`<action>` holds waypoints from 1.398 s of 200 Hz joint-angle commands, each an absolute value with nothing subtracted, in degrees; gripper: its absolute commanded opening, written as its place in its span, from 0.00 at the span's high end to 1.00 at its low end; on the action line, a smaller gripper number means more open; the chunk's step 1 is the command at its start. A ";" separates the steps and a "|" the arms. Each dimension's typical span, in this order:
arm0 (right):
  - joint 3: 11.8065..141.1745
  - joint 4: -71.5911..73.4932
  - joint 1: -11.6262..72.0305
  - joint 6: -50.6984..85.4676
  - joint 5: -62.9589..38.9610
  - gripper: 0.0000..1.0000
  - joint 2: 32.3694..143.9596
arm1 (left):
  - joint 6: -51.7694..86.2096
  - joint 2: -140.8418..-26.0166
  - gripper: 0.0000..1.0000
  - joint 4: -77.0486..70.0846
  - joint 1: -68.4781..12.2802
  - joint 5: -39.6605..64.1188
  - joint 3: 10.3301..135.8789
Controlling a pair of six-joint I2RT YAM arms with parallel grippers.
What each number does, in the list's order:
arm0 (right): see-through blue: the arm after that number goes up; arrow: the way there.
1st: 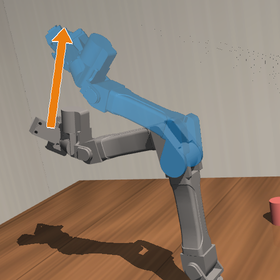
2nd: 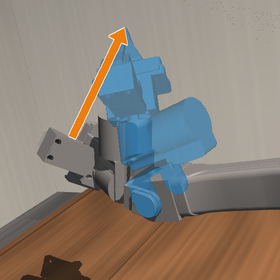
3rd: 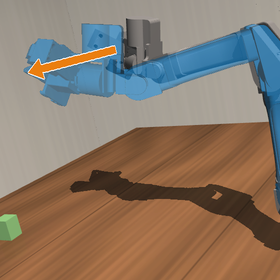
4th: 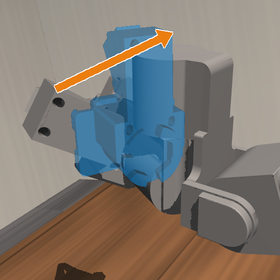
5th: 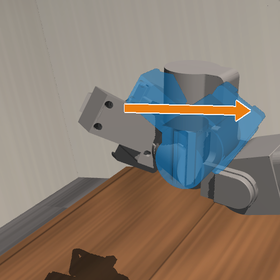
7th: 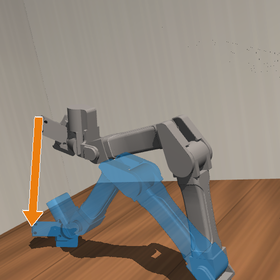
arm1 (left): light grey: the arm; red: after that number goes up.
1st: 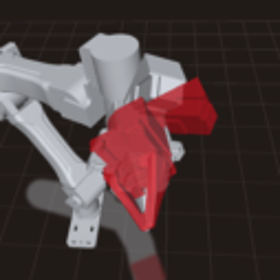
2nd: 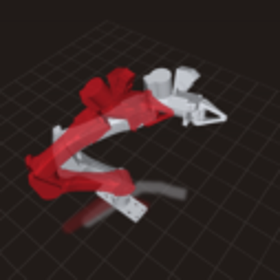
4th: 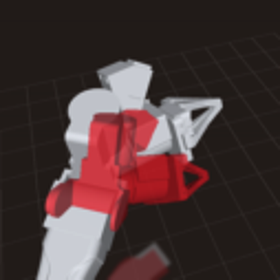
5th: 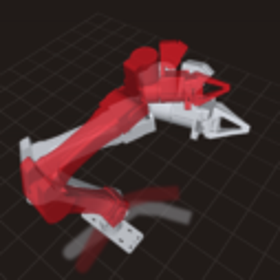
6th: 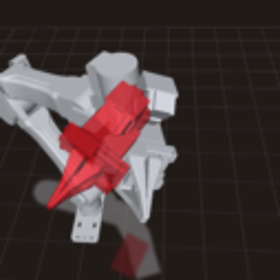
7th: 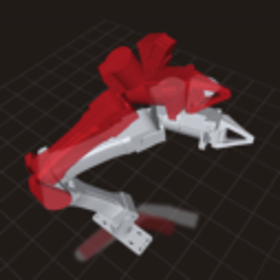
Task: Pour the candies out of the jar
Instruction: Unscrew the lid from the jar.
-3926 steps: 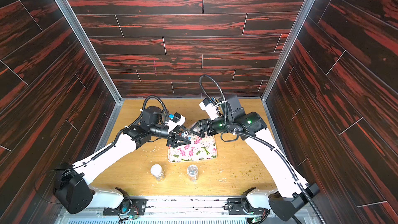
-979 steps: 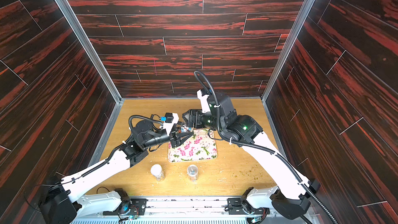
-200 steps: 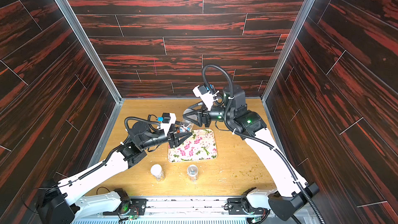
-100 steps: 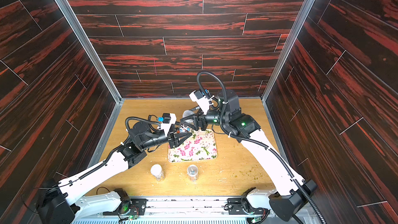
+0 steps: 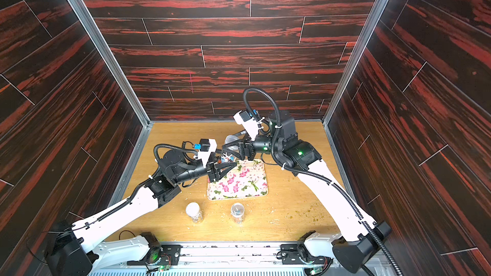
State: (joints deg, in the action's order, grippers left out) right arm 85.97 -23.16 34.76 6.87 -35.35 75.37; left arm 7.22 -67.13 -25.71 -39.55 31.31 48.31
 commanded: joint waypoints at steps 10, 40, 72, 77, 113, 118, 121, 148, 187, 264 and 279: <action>89.46 -21.09 34.88 7.78 -37.18 0.41 74.25 | 7.47 -66.64 0.57 -27.08 -39.51 31.96 47.99; 90.93 -20.68 34.85 8.27 -37.58 0.41 74.45 | 7.45 -66.48 0.57 -26.98 -39.50 31.91 47.74; 90.68 -18.88 34.73 8.50 -41.17 0.41 74.10 | 7.47 -66.27 0.57 -26.98 -39.54 31.96 47.71; 90.77 -18.83 34.77 8.42 -41.47 0.41 74.09 | 7.49 -66.19 0.57 -26.98 -39.55 31.97 47.69; 92.85 -22.59 33.71 4.75 -44.14 0.42 74.89 | 7.47 -65.79 0.57 -26.82 -39.48 32.10 47.49; 92.96 -22.59 33.47 4.60 -44.10 0.42 74.81 | 7.49 -65.74 0.57 -26.81 -39.55 32.12 47.46; 92.99 -22.65 33.43 4.53 -43.85 0.42 74.80 | 7.51 -65.67 0.57 -26.81 -39.55 32.11 47.44; 93.19 -22.23 33.29 4.72 -43.68 0.42 75.02 | 7.56 -65.57 0.57 -26.94 -39.55 32.09 47.44; 92.55 -21.00 33.27 6.32 -43.07 0.43 75.23 | 7.56 -65.65 0.57 -26.89 -39.53 32.04 47.55; 90.67 -19.63 33.31 8.42 -43.57 0.35 74.66 | 7.61 -65.66 0.57 -26.89 -39.55 31.96 47.52; 90.67 -19.84 33.24 8.35 -43.85 0.34 74.69 | 7.49 -65.73 0.57 -26.90 -39.55 31.92 47.51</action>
